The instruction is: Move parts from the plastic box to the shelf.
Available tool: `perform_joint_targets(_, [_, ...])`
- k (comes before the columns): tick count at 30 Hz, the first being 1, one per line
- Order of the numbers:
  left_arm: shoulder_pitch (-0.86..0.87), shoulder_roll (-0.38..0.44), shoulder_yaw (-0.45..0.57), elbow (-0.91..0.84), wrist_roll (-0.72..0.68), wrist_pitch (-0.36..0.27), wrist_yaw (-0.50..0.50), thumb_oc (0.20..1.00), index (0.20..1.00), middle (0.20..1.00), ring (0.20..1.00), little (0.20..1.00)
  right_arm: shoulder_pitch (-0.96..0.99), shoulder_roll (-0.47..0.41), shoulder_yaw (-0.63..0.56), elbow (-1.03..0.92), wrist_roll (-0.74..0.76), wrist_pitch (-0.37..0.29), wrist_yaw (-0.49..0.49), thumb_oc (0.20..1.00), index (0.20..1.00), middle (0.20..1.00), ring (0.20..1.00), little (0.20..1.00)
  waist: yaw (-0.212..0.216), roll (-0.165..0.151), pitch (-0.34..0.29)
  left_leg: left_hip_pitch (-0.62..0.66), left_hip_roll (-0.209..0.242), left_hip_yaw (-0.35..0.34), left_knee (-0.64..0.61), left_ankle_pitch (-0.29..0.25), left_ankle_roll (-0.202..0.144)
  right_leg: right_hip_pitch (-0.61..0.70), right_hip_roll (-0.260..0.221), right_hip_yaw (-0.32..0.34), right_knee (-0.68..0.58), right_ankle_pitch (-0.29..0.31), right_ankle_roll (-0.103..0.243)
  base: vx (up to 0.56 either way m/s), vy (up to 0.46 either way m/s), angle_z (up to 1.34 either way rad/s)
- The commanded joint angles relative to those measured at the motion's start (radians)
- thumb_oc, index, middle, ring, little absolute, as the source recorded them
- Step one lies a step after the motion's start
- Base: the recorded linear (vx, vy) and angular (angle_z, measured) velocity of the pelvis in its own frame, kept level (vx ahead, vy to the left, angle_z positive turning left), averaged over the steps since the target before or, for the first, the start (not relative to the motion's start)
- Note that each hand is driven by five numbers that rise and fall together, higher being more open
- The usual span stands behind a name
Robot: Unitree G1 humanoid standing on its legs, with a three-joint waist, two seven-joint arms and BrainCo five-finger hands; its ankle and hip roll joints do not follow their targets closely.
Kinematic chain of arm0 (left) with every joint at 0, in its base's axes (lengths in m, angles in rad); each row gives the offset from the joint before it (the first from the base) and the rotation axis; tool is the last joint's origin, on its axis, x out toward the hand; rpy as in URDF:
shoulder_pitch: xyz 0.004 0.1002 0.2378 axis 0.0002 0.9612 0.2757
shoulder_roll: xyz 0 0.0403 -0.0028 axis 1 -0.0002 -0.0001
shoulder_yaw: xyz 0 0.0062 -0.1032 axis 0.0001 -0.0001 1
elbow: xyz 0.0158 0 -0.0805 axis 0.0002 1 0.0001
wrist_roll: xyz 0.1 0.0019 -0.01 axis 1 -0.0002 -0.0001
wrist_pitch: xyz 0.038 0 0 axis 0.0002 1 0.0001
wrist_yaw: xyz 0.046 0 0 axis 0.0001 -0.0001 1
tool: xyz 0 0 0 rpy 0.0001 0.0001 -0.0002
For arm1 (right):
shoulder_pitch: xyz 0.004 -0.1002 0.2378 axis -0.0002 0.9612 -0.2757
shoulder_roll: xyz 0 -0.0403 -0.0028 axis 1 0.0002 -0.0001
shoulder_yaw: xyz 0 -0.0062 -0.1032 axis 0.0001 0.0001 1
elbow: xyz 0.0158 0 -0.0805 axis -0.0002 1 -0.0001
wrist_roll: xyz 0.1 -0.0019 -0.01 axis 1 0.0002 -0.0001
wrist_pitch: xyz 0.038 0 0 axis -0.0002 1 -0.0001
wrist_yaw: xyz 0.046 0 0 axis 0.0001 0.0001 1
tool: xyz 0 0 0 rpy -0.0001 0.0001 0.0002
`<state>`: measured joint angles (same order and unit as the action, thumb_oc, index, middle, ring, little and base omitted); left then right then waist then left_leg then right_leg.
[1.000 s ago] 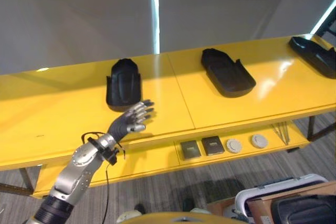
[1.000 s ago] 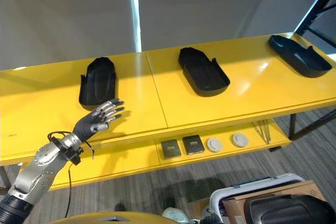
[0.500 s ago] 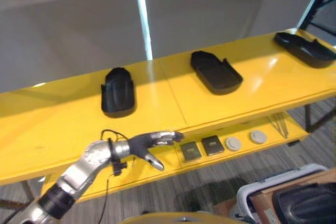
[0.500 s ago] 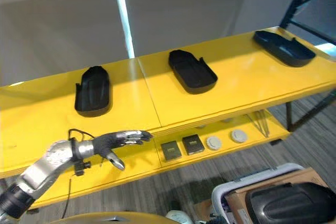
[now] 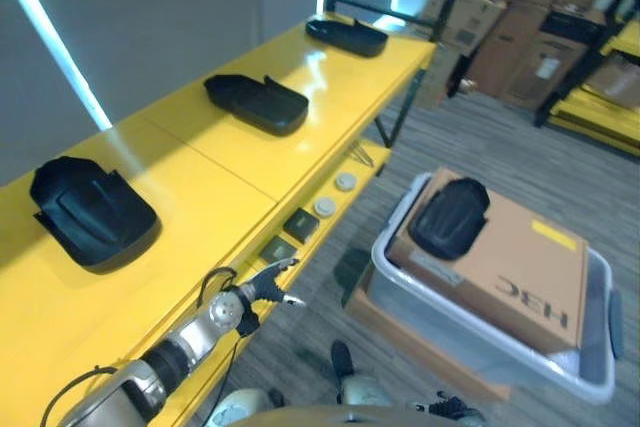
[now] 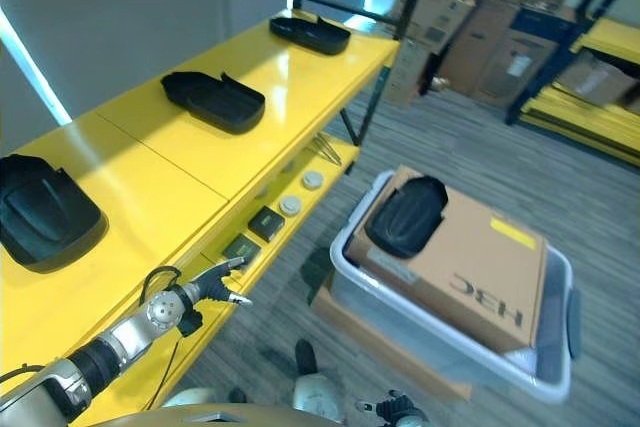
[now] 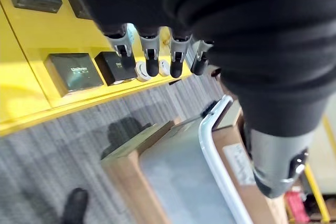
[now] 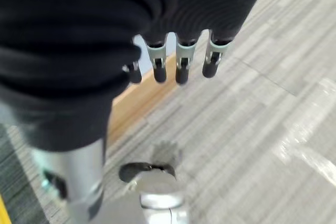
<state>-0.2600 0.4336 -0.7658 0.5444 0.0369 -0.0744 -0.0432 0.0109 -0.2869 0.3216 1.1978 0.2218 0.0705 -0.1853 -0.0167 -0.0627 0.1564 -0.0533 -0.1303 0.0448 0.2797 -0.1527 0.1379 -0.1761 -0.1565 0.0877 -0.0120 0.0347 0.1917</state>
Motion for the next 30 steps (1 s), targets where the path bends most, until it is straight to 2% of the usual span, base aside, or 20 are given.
perform_joint_targets(1, [0.050,-0.002,0.091,0.010,0.117,0.014,0.152,1.000,1.000,1.000,1.000,1.000,-0.003,-0.035,-0.045,0.016,0.053,-0.016,-0.002,1.000,1.000,1.000,1.000,1.000,0.073,0.050,0.021,0.123,0.039,0.011,-0.180,-0.033,-0.068,0.022,-0.054,-0.232,-0.031,0.160,0.029,-0.42,0.167,-1.97])
perform_joint_targets(4, [0.065,-0.040,0.111,0.177,0.210,0.014,0.243,1.000,1.000,1.000,1.000,1.000,-0.010,-0.045,-0.058,0.035,-0.030,-0.035,0.023,1.000,1.000,1.000,1.000,1.000,0.059,0.059,0.004,0.105,0.037,0.062,-0.221,-0.014,-0.030,-0.021,-0.065,-0.235,0.218,0.133,0.013,-0.31,0.082,-2.11])
perform_joint_targets(5, [0.059,-0.067,0.105,0.266,0.204,0.045,0.313,1.000,1.000,1.000,1.000,1.000,-0.025,-0.044,-0.042,0.039,-0.049,-0.023,0.036,1.000,1.000,1.000,1.000,1.000,0.057,0.067,-0.003,0.074,0.052,0.087,-0.223,0.003,-0.016,-0.025,-0.060,-0.241,0.313,0.070,-0.016,-0.26,-0.041,-0.72])
perform_joint_targets(6, [0.057,-0.077,0.106,0.296,0.188,0.062,0.337,1.000,1.000,1.000,1.000,1.000,-0.030,-0.040,-0.035,0.043,-0.059,-0.023,0.037,1.000,1.000,1.000,1.000,1.000,0.059,0.069,-0.007,0.064,0.057,0.093,-0.227,0.011,-0.014,-0.015,-0.057,-0.246,0.324,0.042,-0.025,-0.25,-0.115,-0.34])
perform_joint_targets(7, [0.056,-0.094,0.119,0.337,0.142,0.102,0.384,1.000,1.000,1.000,1.000,1.000,-0.043,-0.036,-0.025,0.051,-0.075,-0.029,0.043,1.000,1.000,1.000,1.000,1.000,0.069,0.073,-0.013,0.052,0.067,0.100,-0.243,0.031,-0.020,0.023,-0.043,-0.257,0.302,-0.007,-0.039,-0.20,-0.204,-0.42])
perform_joint_targets(8, [0.053,-0.112,0.141,0.392,0.107,0.104,0.435,1.000,1.000,1.000,1.000,1.000,-0.064,-0.028,-0.010,0.062,-0.081,-0.043,0.048,1.000,1.000,1.000,1.000,1.000,0.089,0.065,-0.025,0.015,0.075,0.110,-0.252,0.057,-0.045,0.088,-0.013,-0.280,0.177,-0.049,-0.045,-0.17,-0.240,-0.53])
perform_joint_targets(11, [0.060,-0.148,0.187,0.496,0.061,0.109,0.476,1.000,1.000,1.000,1.000,1.000,-0.078,-0.009,0.006,0.073,-0.082,-0.053,0.043,1.000,1.000,1.000,1.000,1.000,0.108,0.049,-0.035,-0.007,0.073,0.105,-0.271,0.087,-0.072,0.136,0.012,-0.277,0.023,-0.013,-0.036,-0.03,-0.191,-0.49])
perform_joint_targets(14, [0.074,-0.163,0.205,0.540,0.047,0.113,0.492,1.000,1.000,1.000,1.000,1.000,-0.077,-0.003,0.007,0.073,-0.079,-0.058,0.039,1.000,1.000,1.000,1.000,1.000,0.108,0.049,-0.037,0.002,0.076,0.097,-0.289,0.097,-0.079,0.146,0.020,-0.273,-0.001,-0.006,-0.036,0.03,-0.124,-0.85])
perform_joint_targets(15, [0.126,-0.180,0.250,0.601,0.076,0.106,0.520,1.000,1.000,1.000,1.000,1.000,-0.065,-0.006,0.002,0.060,-0.087,-0.042,0.040,1.000,1.000,1.000,1.000,1.000,0.102,0.050,-0.047,0.025,0.079,0.094,-0.331,0.115,-0.096,0.161,0.037,-0.267,-0.040,0.001,-0.044,0.05,-0.163,-0.51])
perform_joint_targets(20, [0.205,-0.198,0.319,0.646,0.100,0.054,0.539,1.000,1.000,1.000,1.000,1.000,-0.037,-0.016,-0.029,0.101,-0.125,-0.056,0.049,1.000,1.000,1.000,1.000,1.000,0.106,0.056,-0.064,0.070,0.096,0.088,-0.357,0.116,-0.120,0.205,0.054,-0.270,-0.070,-0.008,-0.053,0.11,-0.133,0.19])
perform_joint_targets(24, [0.225,-0.195,0.335,0.646,0.123,0.042,0.531,1.000,1.000,1.000,1.000,1.000,-0.030,-0.017,-0.041,0.107,-0.122,-0.066,0.058,1.000,1.000,1.000,1.000,1.000,0.115,0.057,-0.070,0.079,0.101,0.083,-0.354,0.113,-0.127,0.219,0.053,-0.280,-0.074,-0.012,-0.053,0.10,-0.039,0.12])
perform_joint_targets(28, [0.239,-0.195,0.342,0.646,0.133,0.043,0.501,1.000,1.000,1.000,1.000,1.000,-0.031,-0.012,-0.044,0.107,-0.102,-0.055,0.058,1.000,1.000,1.000,1.000,1.000,0.120,0.058,-0.070,0.079,0.098,0.076,-0.325,0.095,-0.122,0.219,0.046,-0.275,-0.056,-0.020,-0.051,0.09,0.015,0.06])
perform_joint_targets(30, [0.239,-0.190,0.332,0.641,0.162,0.037,0.465,1.000,1.000,1.000,1.000,1.000,-0.036,-0.011,-0.055,0.115,-0.061,-0.066,0.055,1.000,1.000,1.000,1.000,1.000,0.120,0.067,-0.060,0.061,0.094,0.068,-0.293,0.082,-0.106,0.193,0.034,-0.273,0.025,-0.051,-0.053,0.07,0.086,-0.02])
